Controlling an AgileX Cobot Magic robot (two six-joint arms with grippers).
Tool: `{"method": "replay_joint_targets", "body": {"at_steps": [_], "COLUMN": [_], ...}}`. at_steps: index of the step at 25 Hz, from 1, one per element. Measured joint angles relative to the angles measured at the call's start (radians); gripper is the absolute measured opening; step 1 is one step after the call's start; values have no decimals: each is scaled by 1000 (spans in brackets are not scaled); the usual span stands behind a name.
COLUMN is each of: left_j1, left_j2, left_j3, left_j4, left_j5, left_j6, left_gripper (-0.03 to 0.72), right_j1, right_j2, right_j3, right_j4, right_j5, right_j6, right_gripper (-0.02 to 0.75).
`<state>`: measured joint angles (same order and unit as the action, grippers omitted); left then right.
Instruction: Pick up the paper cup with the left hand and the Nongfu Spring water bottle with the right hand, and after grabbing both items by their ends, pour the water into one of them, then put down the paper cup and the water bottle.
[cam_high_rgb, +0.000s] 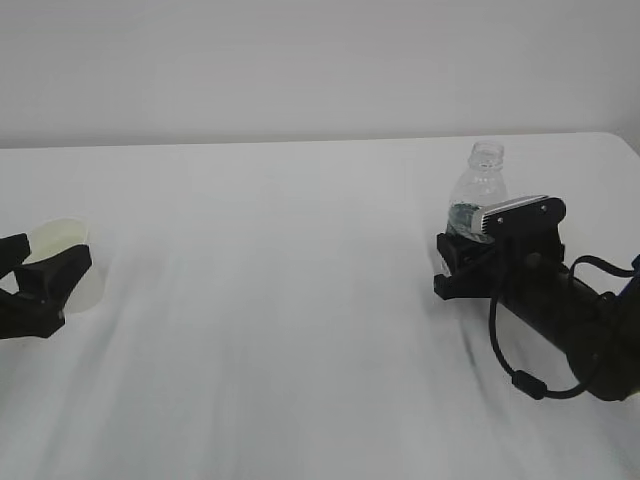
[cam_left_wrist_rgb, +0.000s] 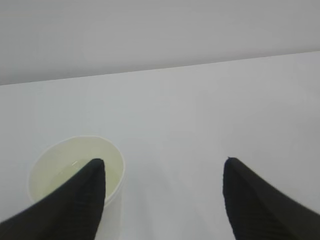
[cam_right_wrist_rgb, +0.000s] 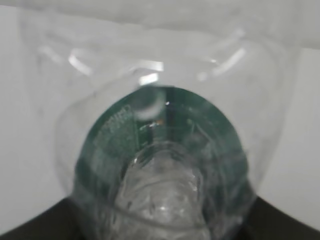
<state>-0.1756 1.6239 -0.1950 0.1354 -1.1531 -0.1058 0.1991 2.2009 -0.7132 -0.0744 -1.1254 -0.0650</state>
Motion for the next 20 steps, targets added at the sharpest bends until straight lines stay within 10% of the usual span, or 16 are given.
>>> {"method": "replay_joint_targets", "body": {"at_steps": [11, 20], "left_j1": [0, 0], "left_j2": [0, 0], "left_j3": [0, 0], "left_j4": [0, 0], "left_j5": [0, 0], "left_j6": [0, 0], "left_gripper": [524, 524], "right_j1": [0, 0], "right_j2": [47, 47], "right_j3": [-42, -45], "right_j4": [0, 0], "right_j5": [-34, -31], "right_j6": [0, 0], "right_gripper": [372, 576]}}
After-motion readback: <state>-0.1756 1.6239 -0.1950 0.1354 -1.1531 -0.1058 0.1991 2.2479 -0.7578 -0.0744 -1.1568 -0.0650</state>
